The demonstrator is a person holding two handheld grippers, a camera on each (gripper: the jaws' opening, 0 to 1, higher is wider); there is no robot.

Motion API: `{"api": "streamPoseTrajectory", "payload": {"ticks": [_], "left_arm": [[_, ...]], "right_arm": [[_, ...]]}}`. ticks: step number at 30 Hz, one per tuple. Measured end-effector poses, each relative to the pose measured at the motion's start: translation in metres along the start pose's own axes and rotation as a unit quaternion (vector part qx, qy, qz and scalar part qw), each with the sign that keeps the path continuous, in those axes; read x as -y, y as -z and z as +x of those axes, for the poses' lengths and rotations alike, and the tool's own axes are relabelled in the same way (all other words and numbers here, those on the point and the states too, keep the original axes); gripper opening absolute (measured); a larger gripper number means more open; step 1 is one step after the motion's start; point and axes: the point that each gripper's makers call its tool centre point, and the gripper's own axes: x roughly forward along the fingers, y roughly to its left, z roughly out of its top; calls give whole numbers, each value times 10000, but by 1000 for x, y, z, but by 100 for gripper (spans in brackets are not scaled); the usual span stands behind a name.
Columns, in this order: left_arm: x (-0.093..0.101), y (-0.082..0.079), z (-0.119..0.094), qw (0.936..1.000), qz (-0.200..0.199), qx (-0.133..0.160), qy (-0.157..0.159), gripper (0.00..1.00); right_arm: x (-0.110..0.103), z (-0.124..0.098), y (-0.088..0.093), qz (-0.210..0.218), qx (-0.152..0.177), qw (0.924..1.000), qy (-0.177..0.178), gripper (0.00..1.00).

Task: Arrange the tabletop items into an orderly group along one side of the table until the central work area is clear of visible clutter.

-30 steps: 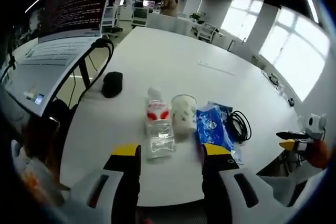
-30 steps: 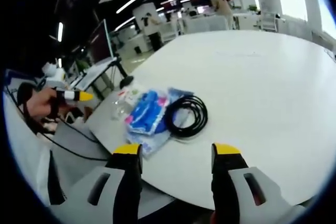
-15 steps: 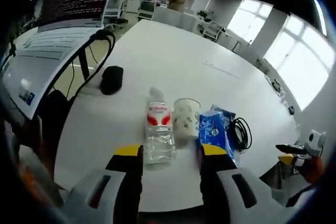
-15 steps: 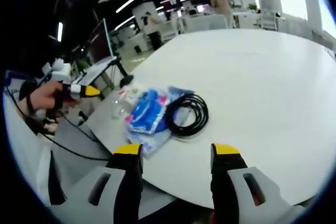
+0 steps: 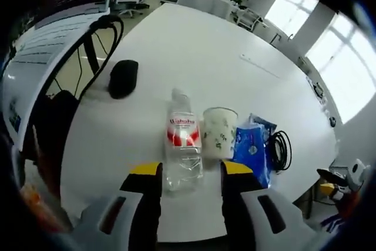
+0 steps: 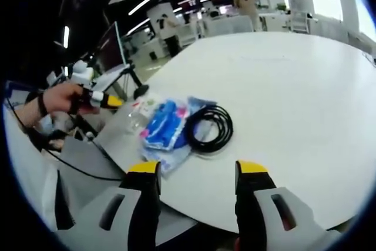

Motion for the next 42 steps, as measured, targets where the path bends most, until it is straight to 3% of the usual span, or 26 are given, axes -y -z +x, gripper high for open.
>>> {"api": "streamPoseTrajectory", "payload": {"ticks": [18, 24, 33, 37, 42], "left_arm": [[-4, -22, 44, 9979, 251, -564, -216, 41], [-5, -21, 56, 9961, 314, -781, -280, 41], [-11, -17, 69, 9938, 313, -964, -446, 40], [-10, -15, 75, 9936, 253, -1037, -374, 39], [-9, -19, 77, 9952, 252, -889, -320, 36]], "right_arm": [[-1, -1, 4, 17, -19, 10000, -13, 48], [-2, -3, 5, 28, -18, 10000, -7, 48], [1, -7, 8, 41, -42, 10000, 26, 48], [3, -9, 8, 60, -35, 10000, 52, 47], [5, -10, 10, 77, -66, 9999, 64, 47]]}}
